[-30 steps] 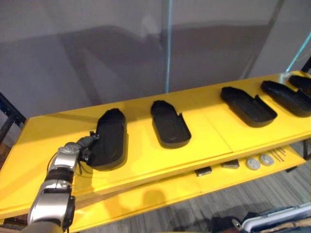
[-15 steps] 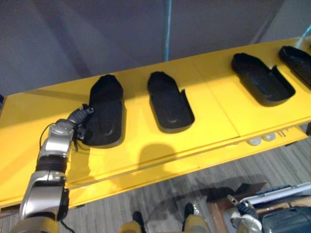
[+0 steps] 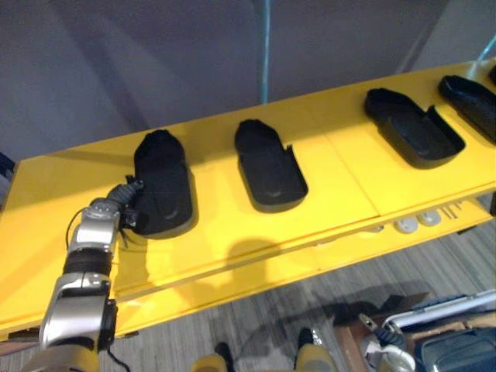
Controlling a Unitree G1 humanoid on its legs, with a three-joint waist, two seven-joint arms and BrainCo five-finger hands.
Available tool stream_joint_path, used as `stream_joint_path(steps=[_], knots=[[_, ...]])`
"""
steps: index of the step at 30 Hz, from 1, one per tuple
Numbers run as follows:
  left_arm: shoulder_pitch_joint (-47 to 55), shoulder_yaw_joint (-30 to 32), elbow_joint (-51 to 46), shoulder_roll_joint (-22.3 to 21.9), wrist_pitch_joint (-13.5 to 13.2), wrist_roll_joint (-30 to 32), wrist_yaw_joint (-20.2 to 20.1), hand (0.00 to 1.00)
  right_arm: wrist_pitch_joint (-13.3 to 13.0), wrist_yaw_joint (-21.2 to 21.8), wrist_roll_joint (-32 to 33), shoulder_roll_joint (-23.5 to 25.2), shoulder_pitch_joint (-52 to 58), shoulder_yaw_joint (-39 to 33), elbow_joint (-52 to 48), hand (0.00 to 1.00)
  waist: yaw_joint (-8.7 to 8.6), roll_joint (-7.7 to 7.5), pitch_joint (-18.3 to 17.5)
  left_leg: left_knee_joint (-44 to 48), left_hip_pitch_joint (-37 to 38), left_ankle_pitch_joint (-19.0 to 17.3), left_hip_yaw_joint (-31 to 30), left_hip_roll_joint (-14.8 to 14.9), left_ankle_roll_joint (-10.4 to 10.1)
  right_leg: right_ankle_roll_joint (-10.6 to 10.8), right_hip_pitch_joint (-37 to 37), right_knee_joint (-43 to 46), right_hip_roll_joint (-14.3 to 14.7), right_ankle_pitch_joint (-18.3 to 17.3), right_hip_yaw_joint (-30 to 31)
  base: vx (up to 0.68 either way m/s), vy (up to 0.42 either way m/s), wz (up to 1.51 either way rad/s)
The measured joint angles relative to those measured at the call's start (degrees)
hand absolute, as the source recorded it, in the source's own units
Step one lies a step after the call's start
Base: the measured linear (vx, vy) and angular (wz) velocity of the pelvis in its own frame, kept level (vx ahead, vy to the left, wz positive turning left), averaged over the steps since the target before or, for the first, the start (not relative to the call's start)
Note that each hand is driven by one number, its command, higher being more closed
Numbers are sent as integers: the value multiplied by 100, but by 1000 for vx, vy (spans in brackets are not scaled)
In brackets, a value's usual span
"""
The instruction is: Walk over and take plastic housings, then place them on the shelf
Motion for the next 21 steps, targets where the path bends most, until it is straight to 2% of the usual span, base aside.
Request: stream_joint_path(steps=[1, 3, 9, 15, 17, 21], knots=[[0, 47, 47, -1, 2, 7, 4, 0, 0, -3, 0, 4, 0, -11, 0, 0, -23, 10, -2, -6, 24, 1, -1, -1, -1, 1, 24, -7, -1, 1, -3, 0, 0, 0], [1, 123, 159, -24, 18, 16, 2, 0, 4, -2, 0, 8, 12, -48, 5, 0, -68, 19, 1, -28, 125, 1, -11, -2, -2, 3, 151, -63, 0, 2, -34, 0, 0, 0], [75, 160, 218, -216, 14, 47, 3, 0, 53, 6, -1, 29, 136, -228, 89, 0, -74, 173, -81, -101, 182, 9, -44, -21, -10, 8, 223, -106, -2, 4, -103, 4, -2, 2], [195, 158, 218, -233, 5, 73, -40, 0, 66, 7, -2, 81, 218, -238, 109, 0, -85, 210, -96, -322, 374, 125, -109, -20, -68, 8, 371, -146, 16, 1, -173, 1, -9, 4], [195, 158, 218, -233, -1, 115, -114, 0, 66, 7, -1, 82, 222, -240, 108, 0, -87, 218, -102, -392, 383, 172, -114, -34, -60, 8, 366, -146, 12, 1, -186, -26, -3, 5], [235, 154, 218, -224, -52, 361, -516, 0, 69, 10, -1, 85, 259, -295, 108, 0, -82, 252, -144, -419, 394, 187, -134, -42, -50, 9, 377, -154, 10, 1, -202, -8, -1, 2]])
